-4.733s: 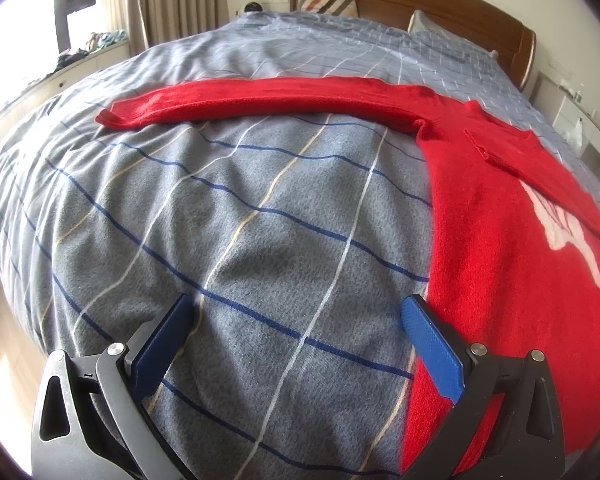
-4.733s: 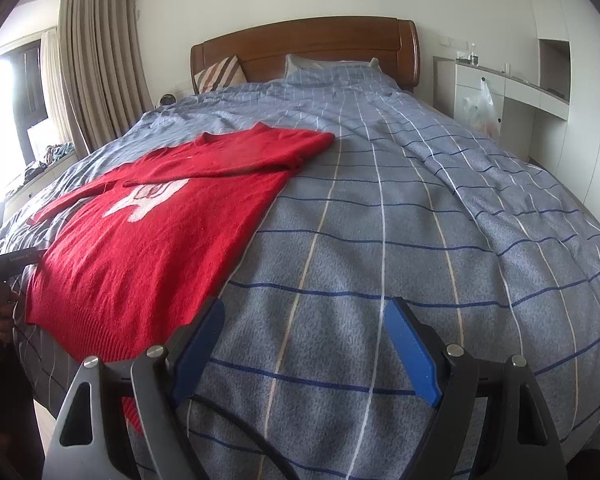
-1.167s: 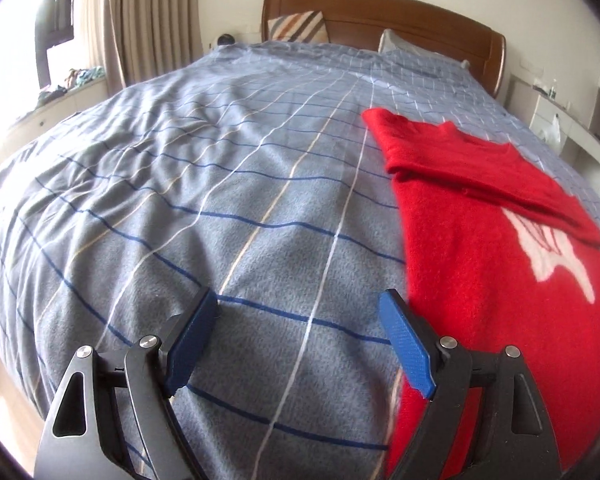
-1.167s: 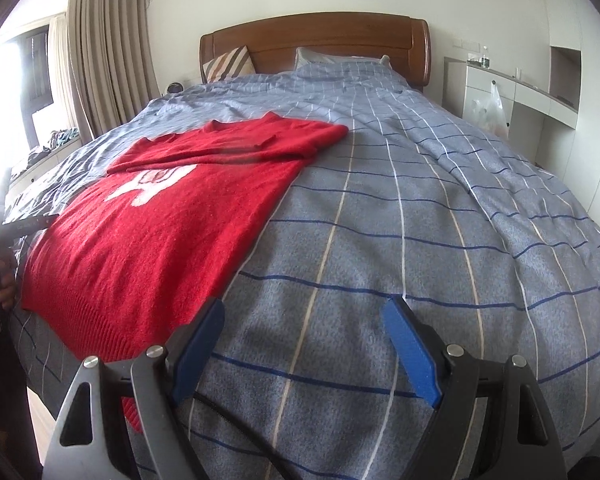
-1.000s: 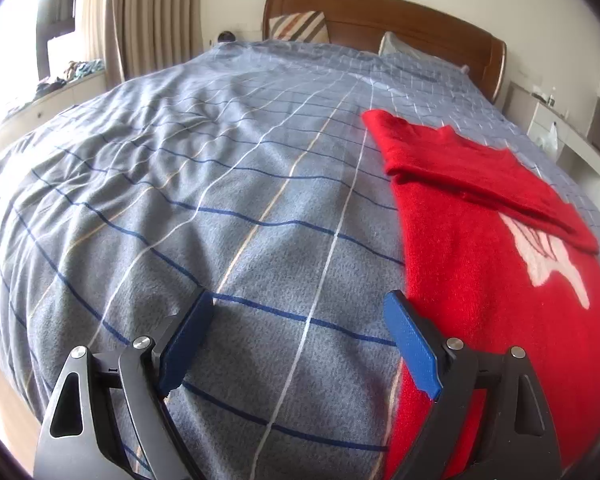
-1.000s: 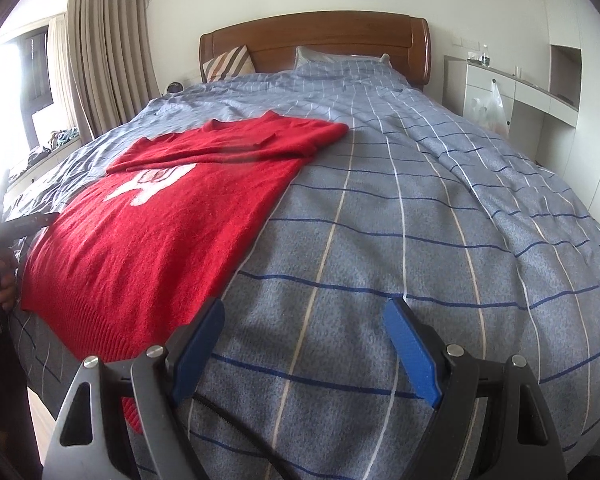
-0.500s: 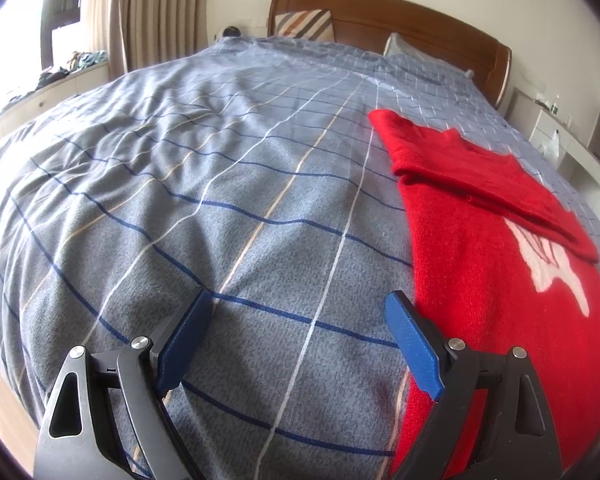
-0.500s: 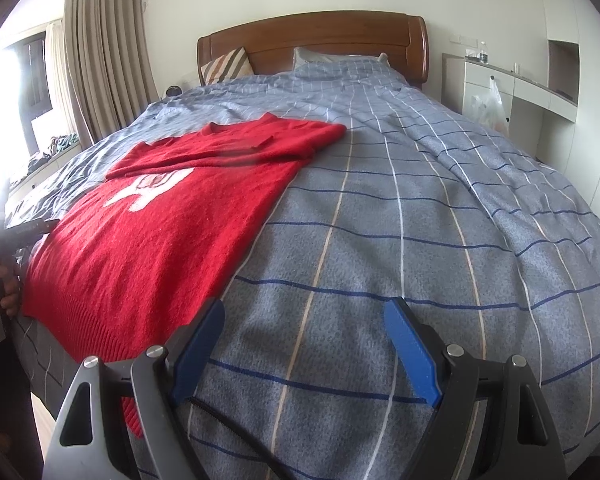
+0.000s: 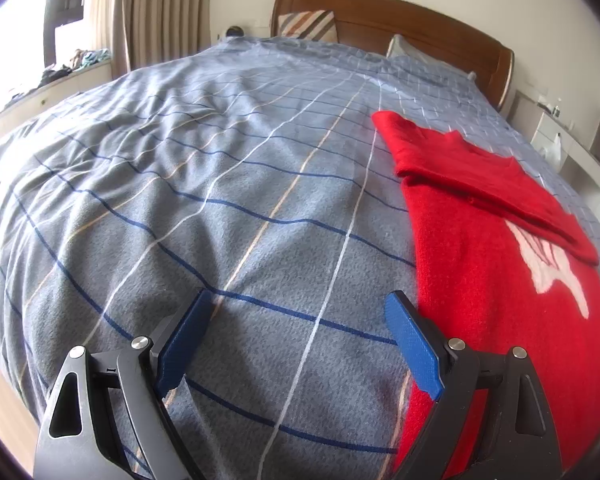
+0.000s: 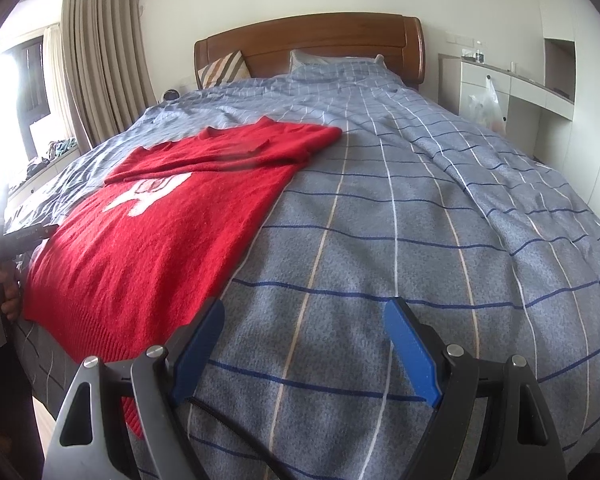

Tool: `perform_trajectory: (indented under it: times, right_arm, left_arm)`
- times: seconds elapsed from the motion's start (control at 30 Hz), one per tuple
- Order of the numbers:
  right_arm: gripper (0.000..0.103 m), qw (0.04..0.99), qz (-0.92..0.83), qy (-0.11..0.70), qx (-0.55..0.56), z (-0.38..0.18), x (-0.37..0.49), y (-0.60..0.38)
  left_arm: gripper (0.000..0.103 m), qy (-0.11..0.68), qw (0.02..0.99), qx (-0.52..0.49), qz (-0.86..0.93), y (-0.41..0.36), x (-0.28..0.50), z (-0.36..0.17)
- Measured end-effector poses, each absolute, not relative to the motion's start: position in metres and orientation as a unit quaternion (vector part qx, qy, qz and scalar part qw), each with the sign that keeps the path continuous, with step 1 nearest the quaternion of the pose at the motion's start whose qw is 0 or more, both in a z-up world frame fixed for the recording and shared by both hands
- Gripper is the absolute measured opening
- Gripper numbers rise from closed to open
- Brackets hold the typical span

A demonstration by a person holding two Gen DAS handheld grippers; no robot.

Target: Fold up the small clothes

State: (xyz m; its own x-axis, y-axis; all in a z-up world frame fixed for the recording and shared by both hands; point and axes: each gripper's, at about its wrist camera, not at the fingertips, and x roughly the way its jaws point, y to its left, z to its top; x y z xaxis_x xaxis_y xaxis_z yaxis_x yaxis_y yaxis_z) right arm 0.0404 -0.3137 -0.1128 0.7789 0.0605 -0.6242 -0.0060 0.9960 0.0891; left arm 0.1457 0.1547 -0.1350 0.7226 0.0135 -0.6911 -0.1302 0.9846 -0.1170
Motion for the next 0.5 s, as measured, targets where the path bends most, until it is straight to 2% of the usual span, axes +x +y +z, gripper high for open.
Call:
perform_trajectory:
  times: [0.5]
  right_arm:
    - [0.082,0.942,0.019,0.334,0.041,-0.1132,0.0402,-0.3138]
  left_arm:
    - [0.090,0.370,0.925,-0.080,0.042,0.1561,0.1436,-0.1357]
